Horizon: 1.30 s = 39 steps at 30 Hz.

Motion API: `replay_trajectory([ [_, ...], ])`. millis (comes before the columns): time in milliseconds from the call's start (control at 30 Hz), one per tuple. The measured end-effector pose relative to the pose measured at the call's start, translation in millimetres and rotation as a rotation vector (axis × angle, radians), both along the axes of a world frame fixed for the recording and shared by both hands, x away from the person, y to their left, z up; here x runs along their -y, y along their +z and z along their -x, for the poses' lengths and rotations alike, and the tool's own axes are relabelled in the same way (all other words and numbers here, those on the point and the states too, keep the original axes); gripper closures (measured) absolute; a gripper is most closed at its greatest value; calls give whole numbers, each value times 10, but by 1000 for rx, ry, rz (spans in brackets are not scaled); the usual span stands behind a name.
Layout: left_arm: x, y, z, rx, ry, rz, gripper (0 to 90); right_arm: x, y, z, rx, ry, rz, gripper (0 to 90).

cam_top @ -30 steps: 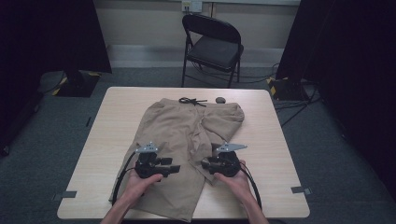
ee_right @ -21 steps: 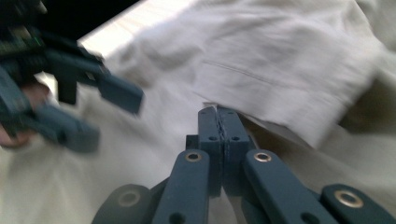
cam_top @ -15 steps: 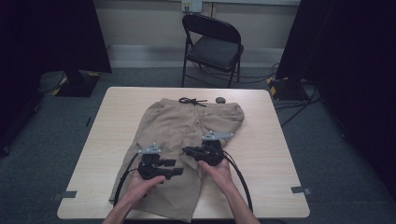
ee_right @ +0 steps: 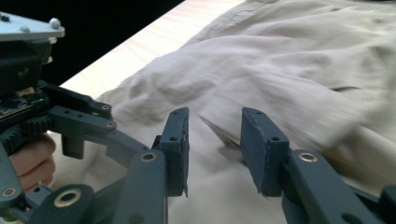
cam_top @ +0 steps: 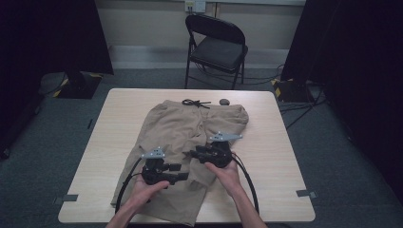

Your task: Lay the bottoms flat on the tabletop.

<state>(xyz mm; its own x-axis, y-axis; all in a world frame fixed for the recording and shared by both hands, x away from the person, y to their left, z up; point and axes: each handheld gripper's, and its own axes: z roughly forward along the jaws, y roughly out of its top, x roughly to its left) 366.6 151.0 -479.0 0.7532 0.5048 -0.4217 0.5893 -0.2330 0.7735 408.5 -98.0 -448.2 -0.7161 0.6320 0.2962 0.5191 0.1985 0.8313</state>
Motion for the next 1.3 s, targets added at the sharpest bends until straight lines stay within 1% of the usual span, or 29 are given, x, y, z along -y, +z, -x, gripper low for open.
replay_trajectory([
  [33, 13, -9, 2, -1, -6, -11, 391, 47, -2, 6, 3, -9, 7, 616],
  [67, 35, -22, 8, -6, -9, -5, 388, 100, -10, 3, 4, -21, 11, 606],
  [100, 53, -28, 13, -7, -14, -9, 384, 152, -22, -7, 0, -40, 12, 593],
  [133, 74, -32, 21, -11, -17, -7, 379, 203, -33, -24, -1, -59, 23, 582],
  [167, 89, -35, 21, -9, -24, -14, 376, 246, -39, -47, -7, -79, 32, 569],
  [233, 110, -49, 21, -10, -26, -12, 370, 302, -52, -111, -11, -96, 38, 556],
  [300, 124, -68, 19, -17, -28, -13, 370, 317, -87, -182, -21, -111, 42, 533],
  [333, 127, -73, 18, -11, -38, -22, 369, 311, -117, -220, -37, -112, 44, 523],
  [367, 137, -81, 22, -14, -37, -21, 368, 296, -150, -256, -51, -110, 45, 516],
  [400, 144, -87, 23, -17, -41, -21, 367, 270, -178, -282, -64, -103, 36, 513],
  [500, 158, -105, 20, -16, -39, -29, 367, 134, -214, -315, -79, -77, 18, 500],
  [567, 164, -120, 21, -16, -39, -40, 390, 33, -230, -319, -80, -74, 49, 507],
  [600, 168, -132, 25, -17, -37, -54, 422, 1, -248, -325, -83, -72, 61, 554],
  [633, 172, -143, 26, -14, -34, -59, 476, -16, -267, -329, -81, -73, 63, 670],
  [667, 170, -170, 33, -10, -27, -43, 530, -15, -271, -327, -79, -77, 61, 743],
  [733, 166, -200, 34, -17, -35, -50, 657, 12, -254, -307, -63, -83, 45, 880],
  [767, 168, -212, 35, -14, -39, -49, 710, 37, -232, -293, -50, -84, 33, 900],
  [800, 171, -212, 37, -14, -40, -48, 739, 68, -201, -277, -46, -84, 14, 900],
  [833, 167, -205, 33, -9, -48, -45, 769, 102, -170, -268, -36, -79, 6, 900],
  [900, 168, -194, 29, -15, -53, -32, 794, 151, -123, -248, -22, -78, 4, 900],
  [933, 168, -190, 32, -11, -53, -29, 810, 162, -117, -234, -26, -74, 5, 886],
  [967, 172, -190, 35, -13, -53, -26, 812, 161, -128, -222, -32, -71, 10, 785],
  [1000, 174, -192, 37, -14, -54, -28, 815, 149, -147, -208, -47, -66, 17, 726],
  [1067, 175, -198, 32, -14, -54, -28, 819, 100, -207, -192, -59, -43, 27, 683],
  [1100, 177, -198, 34, -16, -51, -29, 819, 63, -244, -195, -74, -33, 20, 653],
  [1233, 168, -190, 38, -12, -55, -33, 820, -81, -320, -233, -97, -19, 23, 608],
  [1300, 160, -190, 35, -14, -55, -28, 820, -153, -359, -269, -102, -21, 33, 613],
])
